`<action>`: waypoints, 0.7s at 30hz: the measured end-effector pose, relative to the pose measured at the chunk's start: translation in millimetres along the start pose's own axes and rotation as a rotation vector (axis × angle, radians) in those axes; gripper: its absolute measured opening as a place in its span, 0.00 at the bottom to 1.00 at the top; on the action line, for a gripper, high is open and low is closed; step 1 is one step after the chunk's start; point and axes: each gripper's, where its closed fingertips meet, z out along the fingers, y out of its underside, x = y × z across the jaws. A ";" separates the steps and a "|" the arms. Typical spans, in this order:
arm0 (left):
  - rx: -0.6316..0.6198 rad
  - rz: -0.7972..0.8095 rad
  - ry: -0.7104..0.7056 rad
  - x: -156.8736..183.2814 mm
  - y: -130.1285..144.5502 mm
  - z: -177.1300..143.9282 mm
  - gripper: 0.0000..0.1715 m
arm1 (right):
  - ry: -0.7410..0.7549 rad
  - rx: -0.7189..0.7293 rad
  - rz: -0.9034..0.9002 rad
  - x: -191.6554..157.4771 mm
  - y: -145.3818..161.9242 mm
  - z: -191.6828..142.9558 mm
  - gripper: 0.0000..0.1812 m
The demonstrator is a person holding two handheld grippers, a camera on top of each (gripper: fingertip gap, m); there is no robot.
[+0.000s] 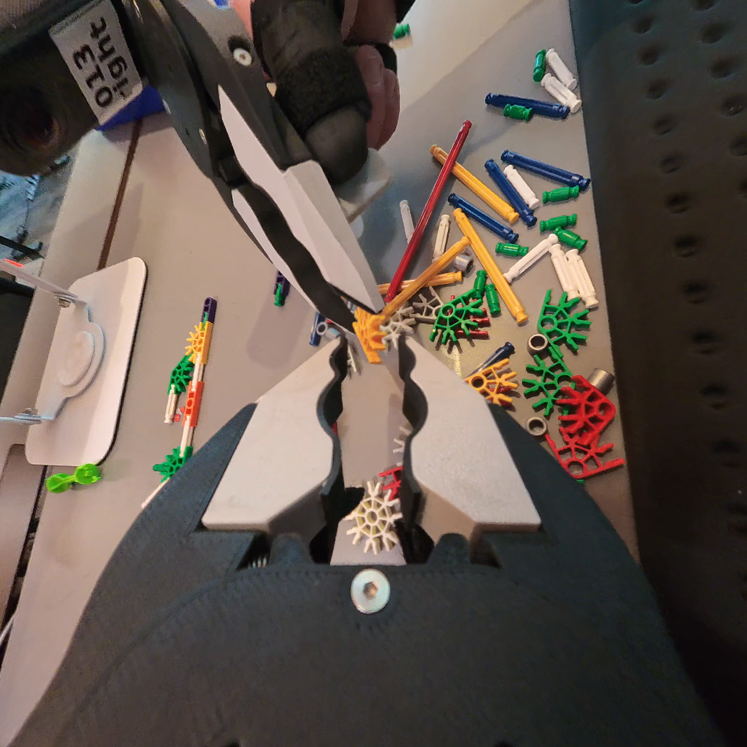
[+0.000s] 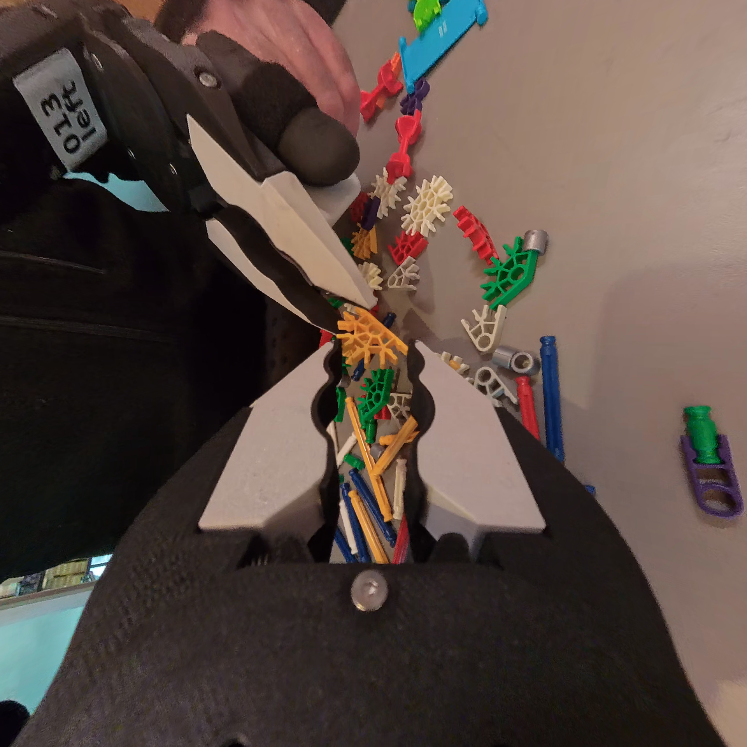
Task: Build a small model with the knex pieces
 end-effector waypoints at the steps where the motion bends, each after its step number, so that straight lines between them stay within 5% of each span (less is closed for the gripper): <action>1: 0.007 0.002 0.001 0.5 -2.7 -0.4 0.12 | -0.008 0.007 0.007 -1.0 -0.7 -0.9 0.17; 6: -0.001 0.011 -0.025 -3.1 -5.6 1.1 0.03 | -0.040 0.027 0.040 -4.7 -2.6 -3.9 0.17; 10: 0.087 -0.254 0.034 -18.9 -12.4 -5.2 0.02 | 0.001 0.115 -0.021 -8.0 -15.4 -16.7 0.22; 15: 0.246 -0.800 0.209 -60.9 -20.3 -6.4 0.02 | 0.341 0.146 -0.231 11.7 -22.4 -49.2 0.20; 18: 0.216 -0.941 0.293 -77.2 -15.1 12.0 0.02 | 0.593 0.112 -0.332 38.7 -19.1 -75.2 0.16; 21: 0.155 -1.010 0.369 -84.6 -7.3 36.8 0.02 | 0.681 0.048 -0.355 57.8 -7.9 -82.3 0.13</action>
